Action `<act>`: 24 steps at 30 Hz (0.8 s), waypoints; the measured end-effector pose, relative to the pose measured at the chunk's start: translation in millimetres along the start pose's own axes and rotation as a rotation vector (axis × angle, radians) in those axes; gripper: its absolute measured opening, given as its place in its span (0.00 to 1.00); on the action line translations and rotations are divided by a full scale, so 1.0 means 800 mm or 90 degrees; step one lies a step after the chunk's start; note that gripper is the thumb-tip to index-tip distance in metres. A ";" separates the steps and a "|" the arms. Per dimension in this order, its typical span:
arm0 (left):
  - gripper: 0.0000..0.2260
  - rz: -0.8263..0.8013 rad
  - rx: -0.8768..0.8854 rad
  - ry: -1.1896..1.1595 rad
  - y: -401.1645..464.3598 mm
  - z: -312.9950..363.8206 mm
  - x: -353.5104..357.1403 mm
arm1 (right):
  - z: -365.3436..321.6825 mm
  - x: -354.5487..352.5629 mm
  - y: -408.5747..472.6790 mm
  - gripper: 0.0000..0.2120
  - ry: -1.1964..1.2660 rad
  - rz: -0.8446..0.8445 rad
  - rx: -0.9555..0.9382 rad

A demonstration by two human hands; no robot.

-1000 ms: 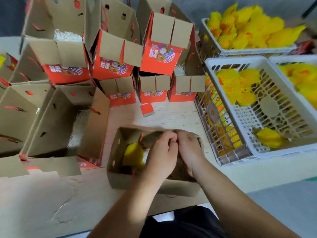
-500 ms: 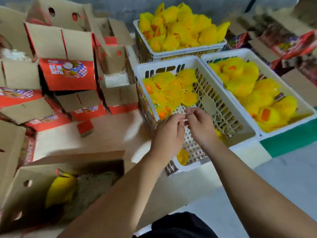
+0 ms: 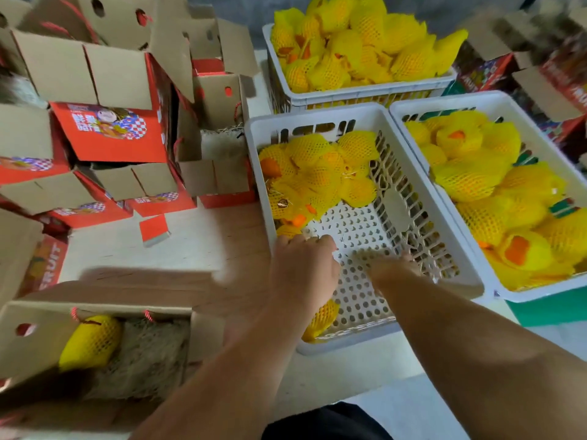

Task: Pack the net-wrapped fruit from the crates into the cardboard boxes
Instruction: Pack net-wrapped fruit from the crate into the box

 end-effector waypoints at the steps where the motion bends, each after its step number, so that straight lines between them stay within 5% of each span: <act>1: 0.10 0.007 0.000 -0.003 0.000 0.000 -0.001 | 0.000 -0.007 -0.006 0.37 0.027 0.014 -0.021; 5: 0.12 0.012 -0.004 -0.023 0.002 0.000 -0.004 | 0.003 -0.049 -0.046 0.29 0.362 0.150 -0.208; 8: 0.18 0.019 0.000 -0.022 0.003 0.003 -0.005 | 0.004 -0.066 -0.087 0.12 0.727 0.130 -0.296; 11: 0.23 0.073 0.013 -0.061 0.003 0.010 -0.014 | 0.002 -0.088 -0.128 0.14 0.927 0.123 -0.314; 13: 0.22 0.120 0.006 -0.186 -0.003 0.006 -0.027 | 0.003 -0.112 -0.157 0.17 0.924 0.210 -0.315; 18: 0.21 0.113 -0.126 -0.796 -0.034 -0.024 -0.064 | -0.023 -0.174 -0.232 0.22 0.798 0.350 -0.433; 22: 0.13 0.175 -0.217 -0.952 -0.077 -0.060 -0.114 | -0.085 -0.193 -0.280 0.18 0.759 0.334 -0.425; 24: 0.10 0.241 -0.270 -0.953 -0.108 -0.094 -0.143 | -0.129 -0.190 -0.306 0.10 0.869 0.300 -0.459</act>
Point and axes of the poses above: each hand's wrist, its own y-axis towards the middle knuckle, its own x-axis out of the palm, z = x × y, the point moved 4 cm from there along y, towards the middle knuckle, and after that the axes turned 15 degrees about -y, right-handed, at the moved point
